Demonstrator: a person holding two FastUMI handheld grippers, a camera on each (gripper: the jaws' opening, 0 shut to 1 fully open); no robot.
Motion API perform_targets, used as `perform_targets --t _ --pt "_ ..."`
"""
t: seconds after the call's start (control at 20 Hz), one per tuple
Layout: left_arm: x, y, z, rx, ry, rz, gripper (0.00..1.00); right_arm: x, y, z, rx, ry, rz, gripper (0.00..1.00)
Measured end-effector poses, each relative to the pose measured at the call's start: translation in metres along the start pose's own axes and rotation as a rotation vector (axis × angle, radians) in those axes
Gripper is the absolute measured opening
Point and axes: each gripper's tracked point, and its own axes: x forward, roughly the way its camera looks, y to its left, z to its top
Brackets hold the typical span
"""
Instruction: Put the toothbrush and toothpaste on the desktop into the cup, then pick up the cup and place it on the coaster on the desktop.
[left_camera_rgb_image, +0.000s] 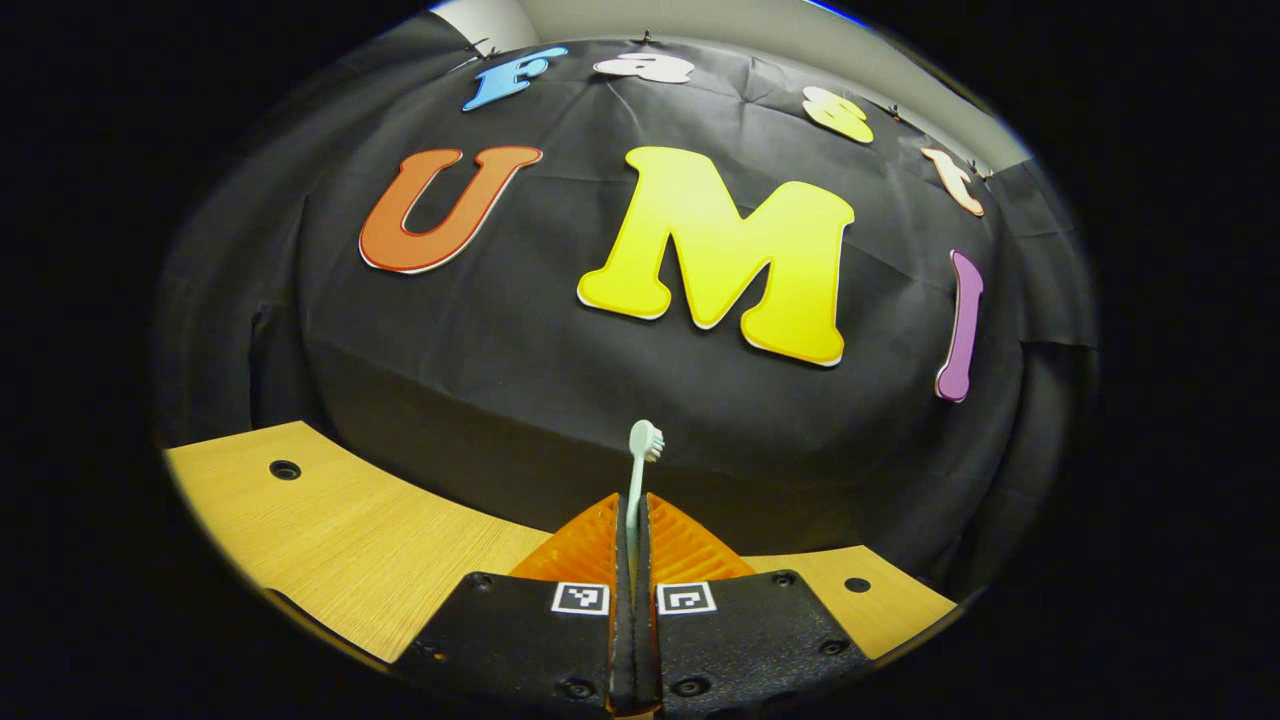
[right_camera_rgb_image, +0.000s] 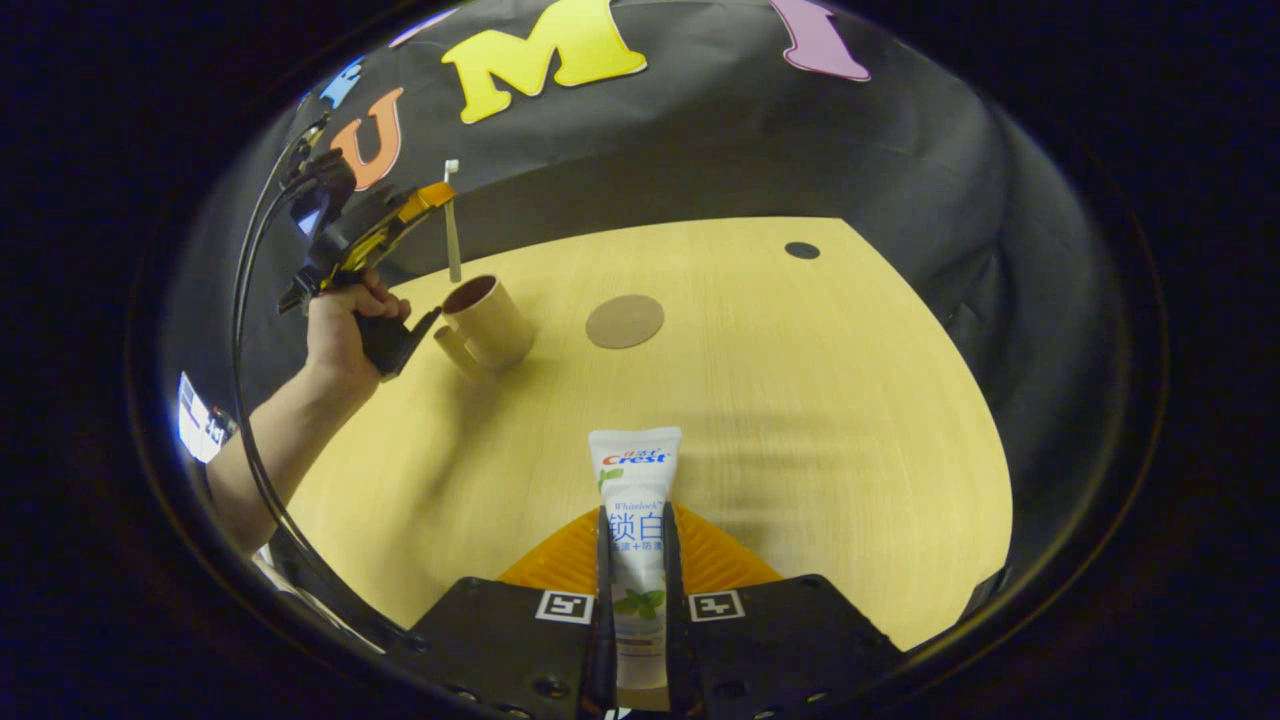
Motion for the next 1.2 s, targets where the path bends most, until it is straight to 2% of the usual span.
perform_targets --t 0.2,0.35,0.45,0.5,0.55,0.6,0.65,0.75,0.8,1.05,1.2 --pt "-0.001 0.002 -0.006 0.003 0.002 0.0 0.06 0.009 -0.001 0.008 0.003 -0.006 -0.006 0.2" --pt "-0.007 0.009 -0.015 0.015 0.019 0.03 0.08 0.008 0.005 0.007 -0.007 -0.007 0.008 0.2" --pt "-0.012 0.003 -0.015 0.032 0.01 0.022 0.14 0.01 0.009 0.006 -0.026 -0.006 0.013 0.2" --pt "-0.014 0.001 -0.016 0.053 0.012 0.019 0.24 0.011 0.01 0.005 -0.027 -0.004 0.017 0.19" --pt "-0.017 0.001 -0.018 0.074 0.015 0.021 0.29 0.01 0.011 0.005 -0.025 -0.001 0.018 0.2" --pt "-0.023 0.001 -0.018 0.081 0.017 0.019 0.59 0.01 0.012 0.006 -0.023 -0.004 0.019 0.2" --pt "-0.028 0.001 -0.015 0.081 0.015 0.022 0.48 0.008 0.014 0.008 -0.024 -0.01 0.022 0.2" --pt "-0.036 0.004 -0.013 0.075 0.019 0.039 0.93 0.006 0.017 0.014 -0.033 -0.025 0.026 0.2" --pt "-0.041 0.007 -0.01 0.078 0.02 0.051 0.96 0.004 0.02 0.017 -0.038 -0.036 0.03 0.2" --pt "-0.074 0.023 0.01 0.09 0.031 0.092 0.96 0.003 0.038 0.035 -0.069 -0.098 0.061 0.19" --pt "-0.101 0.035 0.022 0.096 0.053 0.116 0.96 0.01 0.06 0.066 -0.09 -0.171 0.092 0.19"
